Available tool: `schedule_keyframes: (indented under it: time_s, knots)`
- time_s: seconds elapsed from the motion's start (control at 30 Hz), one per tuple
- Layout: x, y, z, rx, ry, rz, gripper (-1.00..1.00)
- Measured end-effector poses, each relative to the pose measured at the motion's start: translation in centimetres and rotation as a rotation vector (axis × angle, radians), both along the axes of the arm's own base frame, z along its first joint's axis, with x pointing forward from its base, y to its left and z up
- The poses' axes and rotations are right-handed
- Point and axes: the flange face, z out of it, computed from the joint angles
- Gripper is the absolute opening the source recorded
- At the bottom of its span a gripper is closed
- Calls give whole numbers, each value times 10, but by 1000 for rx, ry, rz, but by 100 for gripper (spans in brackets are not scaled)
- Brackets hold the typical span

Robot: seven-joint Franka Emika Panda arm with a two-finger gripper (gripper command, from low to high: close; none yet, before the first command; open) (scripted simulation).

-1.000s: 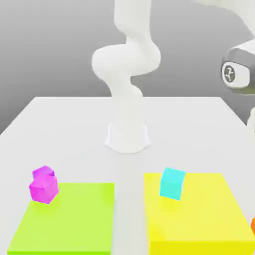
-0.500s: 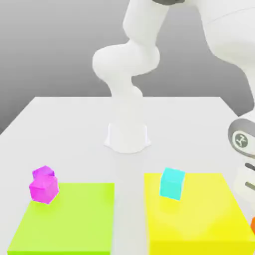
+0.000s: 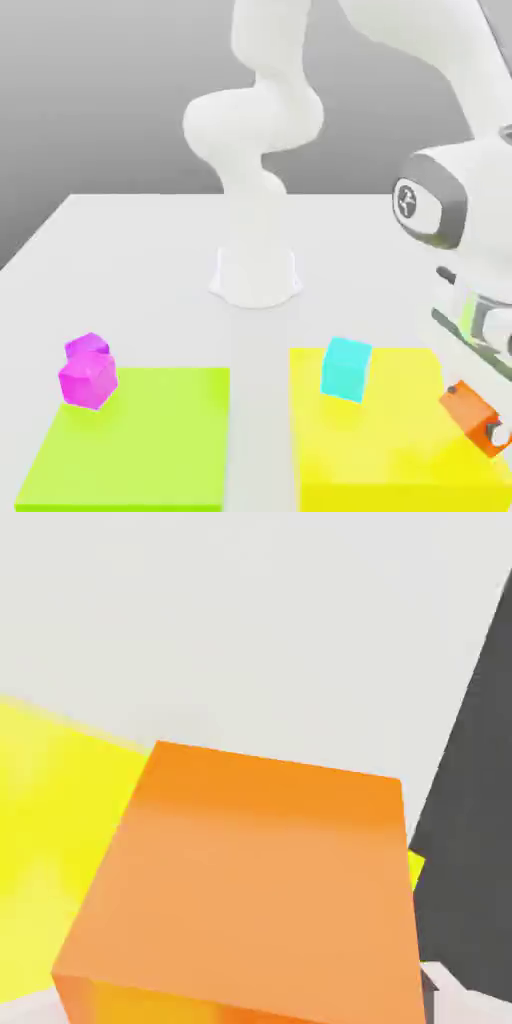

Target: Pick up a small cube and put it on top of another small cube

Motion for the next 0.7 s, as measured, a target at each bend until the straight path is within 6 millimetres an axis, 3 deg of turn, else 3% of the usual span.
schedule_keyframes:
  time_s: [0.07, 0.17, 0.27, 0.33, 0.37, 0.43, 0.63, 0.67, 0.7]
  knots:
    - [1, -52, 12, -6, -5, -116, -100]
    - [-8, -166, 27, -12, -9, -372, -100]
    - [-51, -281, 40, -8, -6, -663, -100]
    - [-92, -333, 44, 6, 2, -831, -100]
    - [-111, -353, 43, 15, 7, -903, -100]
    - [-128, -368, 34, 31, 13, -966, -100]
    - [-133, -372, -13, 36, 15, -986, -100]
    - [-134, -372, -21, 32, 14, -985, 100]
    - [-133, -370, -21, 32, 14, -979, 100]
